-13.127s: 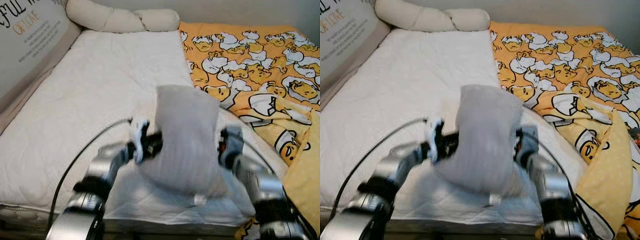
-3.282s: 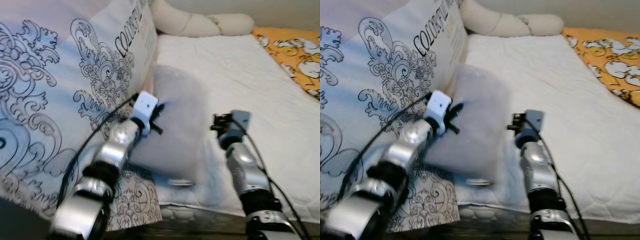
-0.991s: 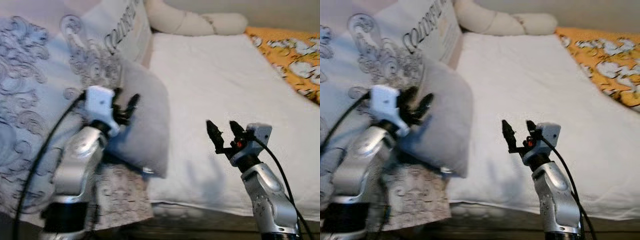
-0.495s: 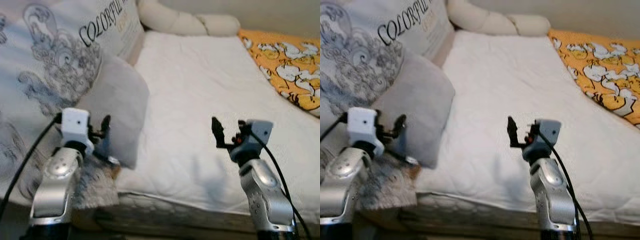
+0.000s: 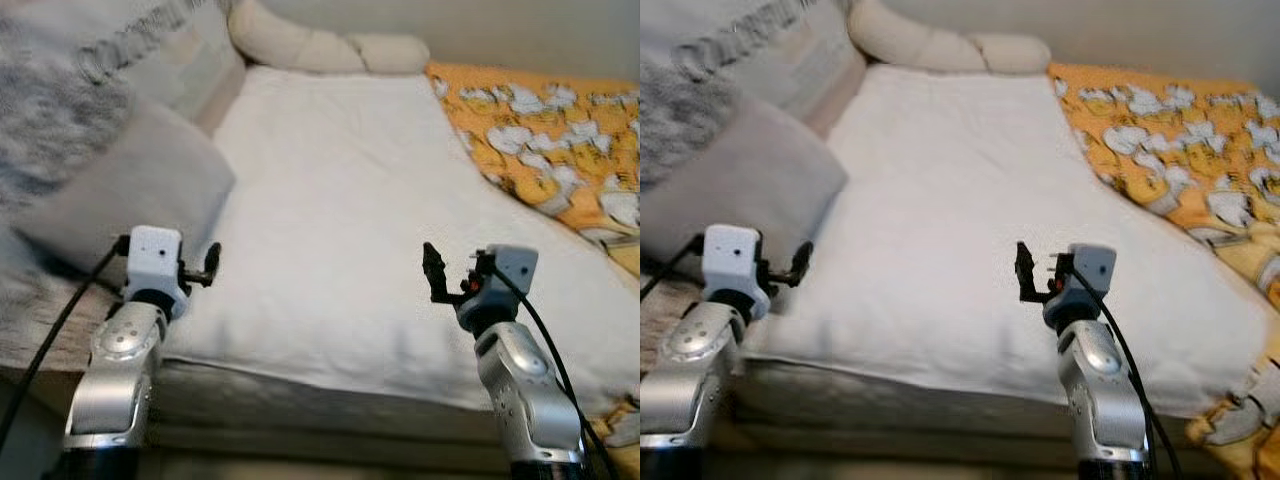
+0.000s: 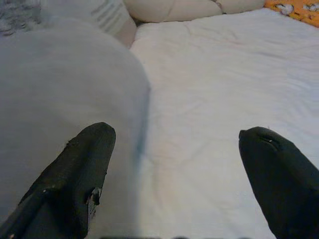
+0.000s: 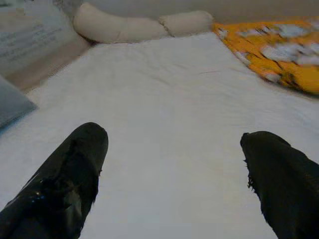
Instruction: Clean up the room
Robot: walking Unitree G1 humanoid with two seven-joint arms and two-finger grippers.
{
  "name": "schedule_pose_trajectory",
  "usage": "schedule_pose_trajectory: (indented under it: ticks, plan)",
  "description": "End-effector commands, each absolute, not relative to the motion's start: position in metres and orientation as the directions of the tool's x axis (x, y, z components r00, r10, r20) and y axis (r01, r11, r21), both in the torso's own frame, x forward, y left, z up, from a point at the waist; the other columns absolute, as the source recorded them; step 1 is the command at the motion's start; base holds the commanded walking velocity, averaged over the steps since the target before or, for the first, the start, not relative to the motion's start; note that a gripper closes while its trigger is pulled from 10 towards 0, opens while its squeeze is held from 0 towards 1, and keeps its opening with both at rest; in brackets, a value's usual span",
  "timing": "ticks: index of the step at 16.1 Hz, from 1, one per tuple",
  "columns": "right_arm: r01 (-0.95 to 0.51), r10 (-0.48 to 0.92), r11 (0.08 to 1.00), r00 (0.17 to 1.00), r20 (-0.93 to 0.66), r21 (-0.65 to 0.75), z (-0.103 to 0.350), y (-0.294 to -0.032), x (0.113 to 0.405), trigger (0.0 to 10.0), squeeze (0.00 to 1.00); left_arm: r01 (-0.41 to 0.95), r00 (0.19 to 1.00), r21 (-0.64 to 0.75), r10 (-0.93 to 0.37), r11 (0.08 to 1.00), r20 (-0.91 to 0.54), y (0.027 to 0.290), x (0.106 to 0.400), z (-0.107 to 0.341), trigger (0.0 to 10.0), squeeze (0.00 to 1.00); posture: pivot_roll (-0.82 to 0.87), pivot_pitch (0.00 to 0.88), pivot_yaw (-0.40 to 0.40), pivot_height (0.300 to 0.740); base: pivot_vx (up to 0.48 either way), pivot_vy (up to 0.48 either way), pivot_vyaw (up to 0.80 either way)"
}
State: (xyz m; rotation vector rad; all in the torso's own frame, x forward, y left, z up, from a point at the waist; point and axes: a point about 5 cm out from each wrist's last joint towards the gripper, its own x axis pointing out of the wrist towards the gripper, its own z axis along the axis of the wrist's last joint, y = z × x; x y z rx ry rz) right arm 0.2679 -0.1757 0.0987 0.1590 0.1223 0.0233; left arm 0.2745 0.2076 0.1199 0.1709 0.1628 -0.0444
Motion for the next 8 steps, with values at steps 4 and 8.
schedule_pose_trajectory:
  ticks: [4,8]
  plan:
    - [0.023,-0.005,0.992,0.989,-0.149,0.122,0.0926,-0.1861,0.2672,10.0,0.00,0.078,0.984,0.183,-0.046,0.980,-0.174,0.2024,0.2754,0.1179,10.0,1.00,-0.03,0.000,0.001,0.740,0.000,-0.480,0.00]
    - [0.033,-0.013,0.993,0.985,-0.169,0.111,0.0889,-0.1865,0.2683,10.0,0.00,0.077,0.984,0.185,-0.045,0.980,-0.171,0.2003,0.2777,0.1183,10.0,1.00,-0.02,0.000,-0.002,0.740,0.000,-0.480,0.00]
